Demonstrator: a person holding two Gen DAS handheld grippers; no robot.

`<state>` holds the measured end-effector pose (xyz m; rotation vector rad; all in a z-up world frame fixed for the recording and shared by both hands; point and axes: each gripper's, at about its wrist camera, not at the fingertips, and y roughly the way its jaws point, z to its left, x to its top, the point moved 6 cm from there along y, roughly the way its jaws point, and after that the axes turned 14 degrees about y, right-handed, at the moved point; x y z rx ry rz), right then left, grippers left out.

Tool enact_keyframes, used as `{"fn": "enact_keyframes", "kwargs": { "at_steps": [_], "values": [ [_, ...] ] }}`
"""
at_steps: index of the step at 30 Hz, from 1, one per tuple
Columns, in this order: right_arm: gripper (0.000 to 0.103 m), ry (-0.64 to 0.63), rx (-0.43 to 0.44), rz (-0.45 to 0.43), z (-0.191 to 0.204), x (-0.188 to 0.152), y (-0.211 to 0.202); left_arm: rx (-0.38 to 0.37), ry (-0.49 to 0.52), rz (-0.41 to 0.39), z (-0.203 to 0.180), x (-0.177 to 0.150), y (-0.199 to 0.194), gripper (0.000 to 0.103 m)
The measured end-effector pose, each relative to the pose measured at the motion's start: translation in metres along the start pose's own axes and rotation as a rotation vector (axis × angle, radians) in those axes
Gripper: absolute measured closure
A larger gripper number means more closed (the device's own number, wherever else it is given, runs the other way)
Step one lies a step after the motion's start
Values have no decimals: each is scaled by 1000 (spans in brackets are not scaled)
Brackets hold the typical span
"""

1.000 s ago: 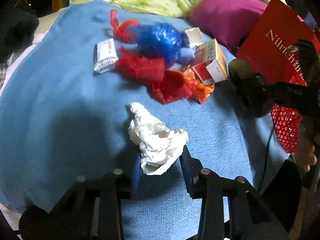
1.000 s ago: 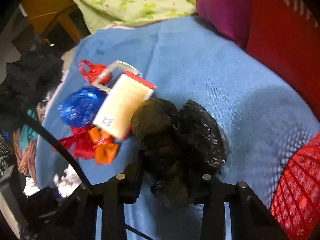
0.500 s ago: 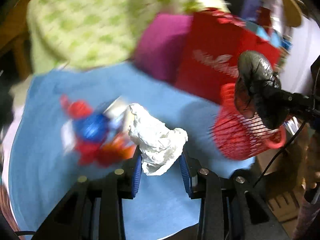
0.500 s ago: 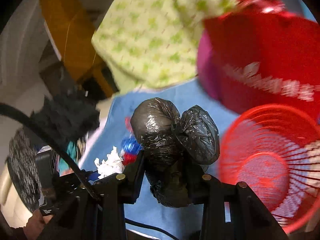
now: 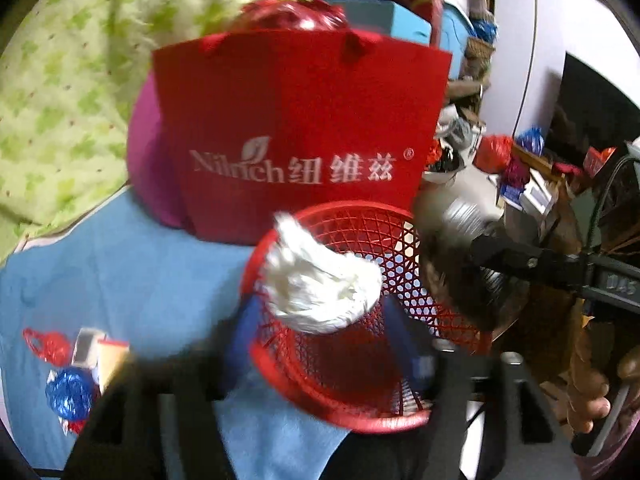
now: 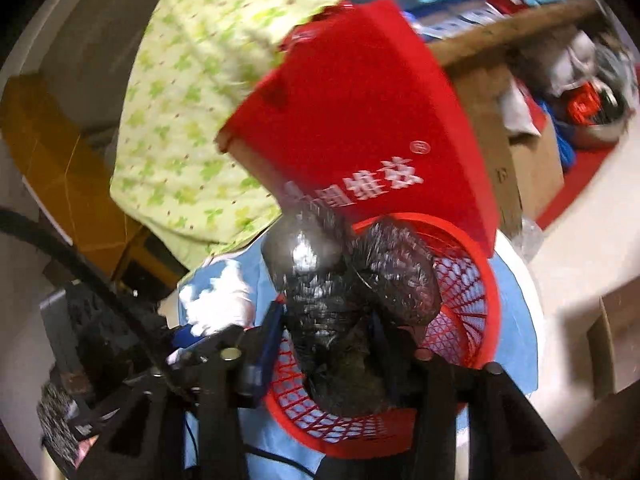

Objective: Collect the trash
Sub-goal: 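Drop the tissue into the red basket with the left gripper while the right releases the black bag, then grasp the white-orange medicine box with the right gripper while the left grasps the white barcode box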

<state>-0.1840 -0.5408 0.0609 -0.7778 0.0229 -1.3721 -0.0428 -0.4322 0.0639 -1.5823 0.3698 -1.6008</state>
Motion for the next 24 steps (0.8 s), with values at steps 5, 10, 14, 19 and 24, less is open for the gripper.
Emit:
{"fn": "enact_keyframes", "kwargs": {
  "at_steps": [5, 10, 14, 19, 24],
  "values": [
    [32, 33, 30, -29, -9, 6, -4, 28, -22, 12, 11, -11, -6, 34],
    [32, -61, 117, -44, 29, -5, -15, 131, -97, -33, 61, -48, -57, 34],
    [32, -160, 197, -17, 75, -26, -16, 281, -198, -36, 120, -105, -105, 34],
    [32, -259, 285, 124, 141, -74, 18, 473, -404, 21, 205, -203, -158, 29],
    [32, -293, 262, 292, 182, -133, 88, 534, -554, 104, 249, -279, -169, 28]
  ]
}}
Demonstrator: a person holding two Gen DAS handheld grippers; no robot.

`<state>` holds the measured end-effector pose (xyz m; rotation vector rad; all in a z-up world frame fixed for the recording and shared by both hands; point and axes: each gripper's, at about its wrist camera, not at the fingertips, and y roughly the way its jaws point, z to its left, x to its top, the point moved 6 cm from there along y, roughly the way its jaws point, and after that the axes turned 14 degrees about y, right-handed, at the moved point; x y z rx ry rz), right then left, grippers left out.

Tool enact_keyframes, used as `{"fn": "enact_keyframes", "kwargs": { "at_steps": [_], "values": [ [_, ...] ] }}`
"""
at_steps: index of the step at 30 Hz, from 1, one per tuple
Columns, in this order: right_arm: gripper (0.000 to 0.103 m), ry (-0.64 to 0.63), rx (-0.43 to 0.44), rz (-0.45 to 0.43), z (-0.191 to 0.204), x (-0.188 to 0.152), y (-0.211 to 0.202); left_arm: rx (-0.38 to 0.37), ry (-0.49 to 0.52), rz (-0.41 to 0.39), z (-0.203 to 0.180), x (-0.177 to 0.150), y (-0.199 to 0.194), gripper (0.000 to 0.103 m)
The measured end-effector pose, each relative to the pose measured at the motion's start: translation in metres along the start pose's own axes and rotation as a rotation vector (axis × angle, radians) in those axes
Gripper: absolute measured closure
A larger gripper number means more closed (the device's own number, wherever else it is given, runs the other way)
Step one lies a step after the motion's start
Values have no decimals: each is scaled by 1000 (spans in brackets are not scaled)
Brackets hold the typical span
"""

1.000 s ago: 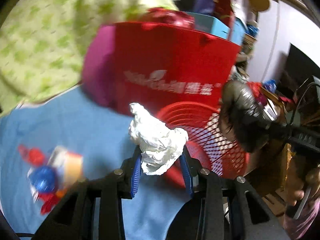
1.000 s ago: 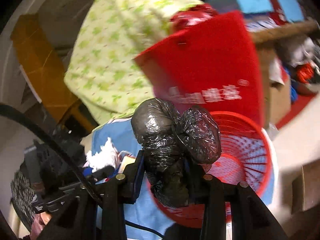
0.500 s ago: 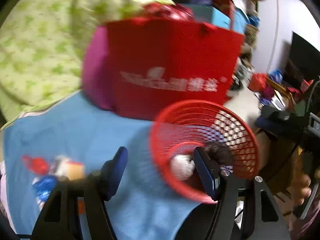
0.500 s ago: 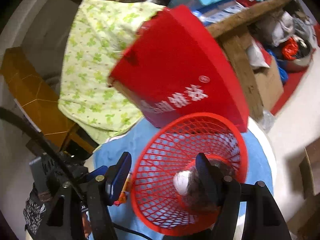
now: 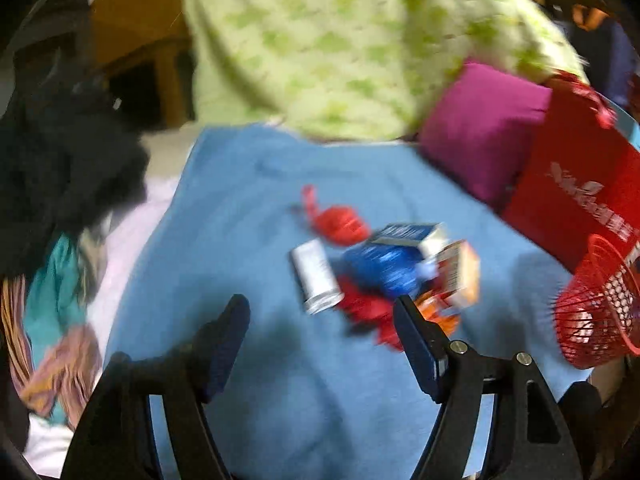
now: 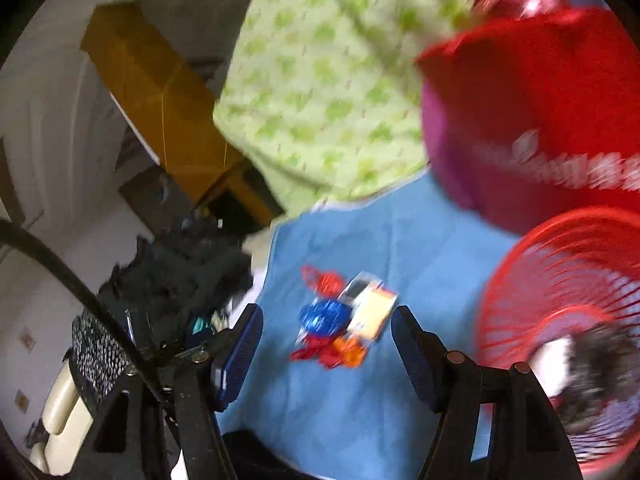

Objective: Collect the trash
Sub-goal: 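Grasp the white-orange medicine box with the right gripper while the left grasps the white barcode box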

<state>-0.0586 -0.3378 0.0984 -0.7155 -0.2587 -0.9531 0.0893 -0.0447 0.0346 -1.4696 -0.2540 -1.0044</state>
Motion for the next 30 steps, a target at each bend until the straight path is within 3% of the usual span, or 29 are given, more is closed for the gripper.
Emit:
{"fn": "enact_keyframes", "kwargs": {
  "at_steps": [3, 7, 13, 18, 22, 24, 28, 30],
  "values": [
    [32, 59, -32, 90, -9, -9, 68, -31, -44, 48, 10, -17, 21, 28],
    [32, 198, -103, 154, -51, -9, 137, -71, -102, 119, 21, -31, 57, 29],
    [32, 345, -147, 202, -93, -5, 205, -98, -95, 206, 11, -24, 115, 28],
    [32, 374, -173, 238, -98, -3, 221, -82, -91, 282, 12, -9, 163, 29],
    [32, 299, -231, 234, -89, -6, 235, -95, -99, 310, 12, 6, 186, 28],
    [35, 296, -240, 240, -92, -9, 239, -90, -118, 333, 12, 11, 198, 29],
    [50, 302, -260, 292, -99, -17, 254, -88, -113, 386, 7, 15, 218, 29],
    [50, 286, -259, 288, -98, -18, 252, -90, -113, 407, 3, 14, 224, 29]
  ]
}}
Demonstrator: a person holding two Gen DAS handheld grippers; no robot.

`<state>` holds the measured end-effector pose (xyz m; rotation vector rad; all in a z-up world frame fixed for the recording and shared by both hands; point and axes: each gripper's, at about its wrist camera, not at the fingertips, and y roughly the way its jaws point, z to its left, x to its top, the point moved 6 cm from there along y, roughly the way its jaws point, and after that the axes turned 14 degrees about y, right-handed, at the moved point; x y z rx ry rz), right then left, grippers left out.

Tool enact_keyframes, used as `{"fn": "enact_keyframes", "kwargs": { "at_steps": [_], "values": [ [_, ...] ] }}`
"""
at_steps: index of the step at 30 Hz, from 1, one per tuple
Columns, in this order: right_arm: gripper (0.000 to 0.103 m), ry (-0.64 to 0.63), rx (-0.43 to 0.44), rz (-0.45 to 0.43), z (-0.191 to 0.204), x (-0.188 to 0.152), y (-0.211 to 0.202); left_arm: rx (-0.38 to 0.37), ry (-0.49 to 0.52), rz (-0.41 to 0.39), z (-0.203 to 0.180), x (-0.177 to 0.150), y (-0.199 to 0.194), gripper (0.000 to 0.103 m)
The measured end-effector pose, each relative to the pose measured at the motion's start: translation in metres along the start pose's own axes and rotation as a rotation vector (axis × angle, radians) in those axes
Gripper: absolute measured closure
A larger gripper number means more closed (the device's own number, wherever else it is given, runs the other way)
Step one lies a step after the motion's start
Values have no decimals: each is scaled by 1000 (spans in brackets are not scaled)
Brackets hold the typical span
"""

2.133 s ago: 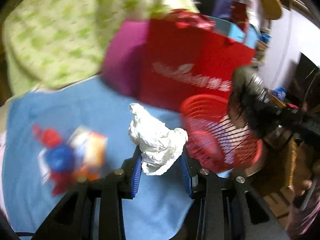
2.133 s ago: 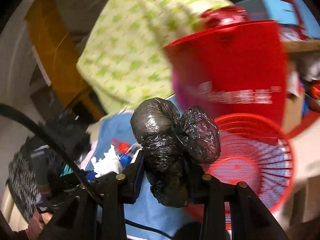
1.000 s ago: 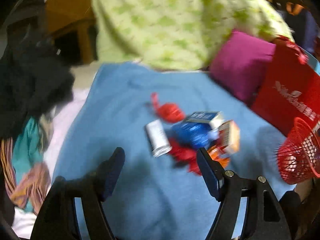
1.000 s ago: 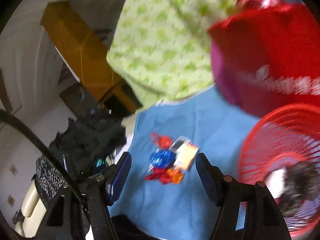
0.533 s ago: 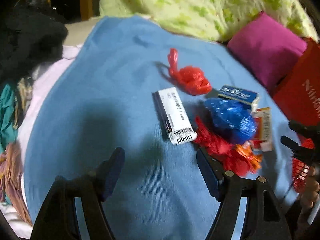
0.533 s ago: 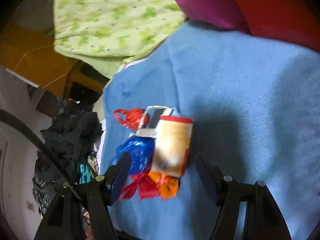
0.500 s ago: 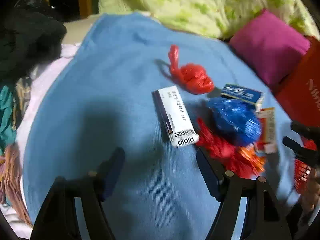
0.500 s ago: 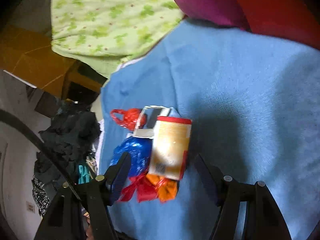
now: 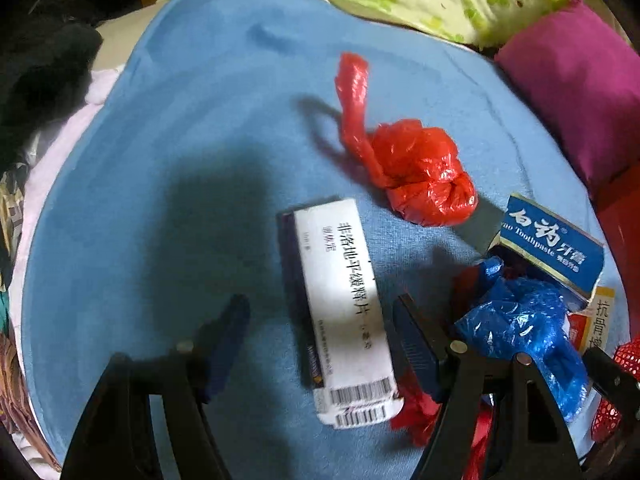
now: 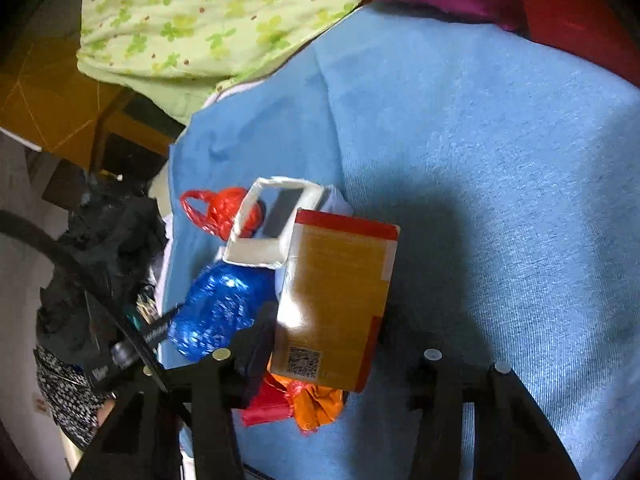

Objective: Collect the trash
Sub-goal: 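Grasp the white-orange medicine box with the right gripper while the left grasps the white barcode box, then carry both medicine boxes over the red basket and open both grippers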

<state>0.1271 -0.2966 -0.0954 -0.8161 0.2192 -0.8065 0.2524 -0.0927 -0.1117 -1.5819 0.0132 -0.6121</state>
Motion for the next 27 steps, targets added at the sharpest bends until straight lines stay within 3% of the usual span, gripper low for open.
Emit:
{"fn": "enact_keyframes", "kwargs": {
  "at_steps": [1, 2, 4, 13, 18, 25, 27],
  "values": [
    [51, -10, 5, -3, 2, -1, -3, 0, -6, 10, -1, -1, 2, 32],
    [51, -15, 13, -11, 3, -1, -6, -9, -16, 17, -1, -2, 4, 44],
    [52, -35, 28, -35, 6, 0, -15, -35, -29, 34, -2, -5, 9, 57],
    [52, -129, 91, -124, 21, -4, -51, -6, -68, -38, 8, -40, -24, 58],
    [52, -184, 154, -212, 33, -7, -80, 17, -46, -147, 4, -61, -82, 59],
    [52, -281, 236, -373, 47, -26, -139, 20, 42, -348, -33, -77, -179, 58],
    [52, -309, 238, -427, 49, -34, -155, 22, 64, -373, -47, -80, -198, 58]
  ]
}}
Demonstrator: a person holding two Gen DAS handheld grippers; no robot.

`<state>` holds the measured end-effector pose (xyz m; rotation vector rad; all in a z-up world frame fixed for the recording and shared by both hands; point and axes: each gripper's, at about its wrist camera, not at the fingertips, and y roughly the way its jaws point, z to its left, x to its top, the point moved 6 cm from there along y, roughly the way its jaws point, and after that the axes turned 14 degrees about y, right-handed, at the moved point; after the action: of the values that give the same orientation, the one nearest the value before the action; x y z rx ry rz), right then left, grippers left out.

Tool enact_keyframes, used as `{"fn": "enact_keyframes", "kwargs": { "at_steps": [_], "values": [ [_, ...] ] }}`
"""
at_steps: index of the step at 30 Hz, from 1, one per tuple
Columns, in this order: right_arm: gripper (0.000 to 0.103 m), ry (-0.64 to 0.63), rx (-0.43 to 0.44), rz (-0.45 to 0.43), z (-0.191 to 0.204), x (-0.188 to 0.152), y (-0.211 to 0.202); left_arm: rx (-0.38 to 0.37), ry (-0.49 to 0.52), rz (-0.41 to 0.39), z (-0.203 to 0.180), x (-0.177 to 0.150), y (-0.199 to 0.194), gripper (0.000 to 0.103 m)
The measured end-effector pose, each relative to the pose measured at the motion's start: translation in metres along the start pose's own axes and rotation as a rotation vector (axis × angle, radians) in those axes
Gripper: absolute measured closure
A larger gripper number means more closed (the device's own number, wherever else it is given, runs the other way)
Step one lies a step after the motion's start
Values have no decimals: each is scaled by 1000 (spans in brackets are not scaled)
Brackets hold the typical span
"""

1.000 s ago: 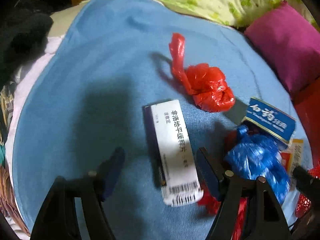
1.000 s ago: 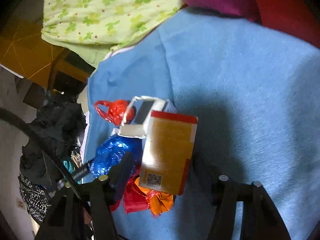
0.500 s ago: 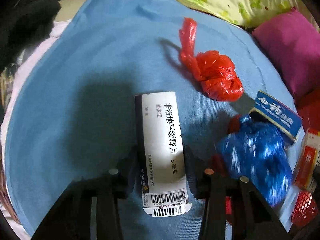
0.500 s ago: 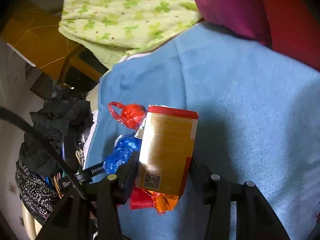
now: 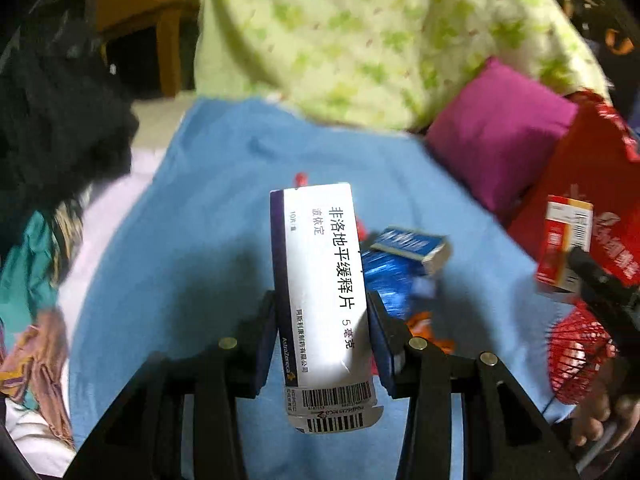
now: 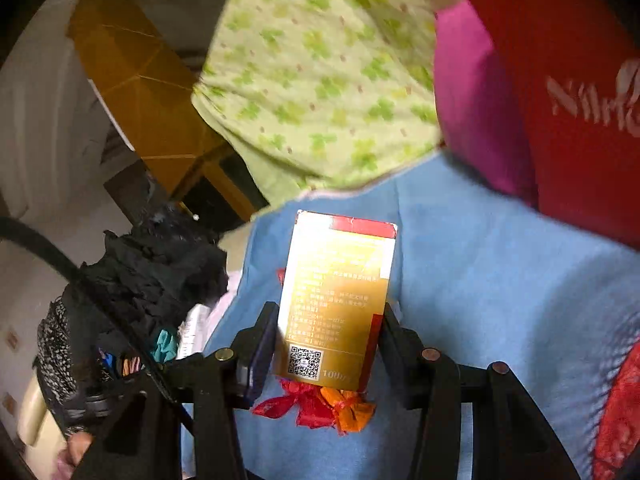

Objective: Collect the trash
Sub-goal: 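Carry both medicine boxes over the red basket and open both grippers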

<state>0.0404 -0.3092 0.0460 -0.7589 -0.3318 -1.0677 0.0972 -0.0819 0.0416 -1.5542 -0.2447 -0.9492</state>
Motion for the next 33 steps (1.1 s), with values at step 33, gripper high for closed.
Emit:
{"fn": "enact_keyframes", "kwargs": {
  "at_steps": [33],
  "values": [
    [51, 10, 29, -353, 0, 18, -272, 33, 401, -385, -206, 46, -163, 58]
  ]
}}
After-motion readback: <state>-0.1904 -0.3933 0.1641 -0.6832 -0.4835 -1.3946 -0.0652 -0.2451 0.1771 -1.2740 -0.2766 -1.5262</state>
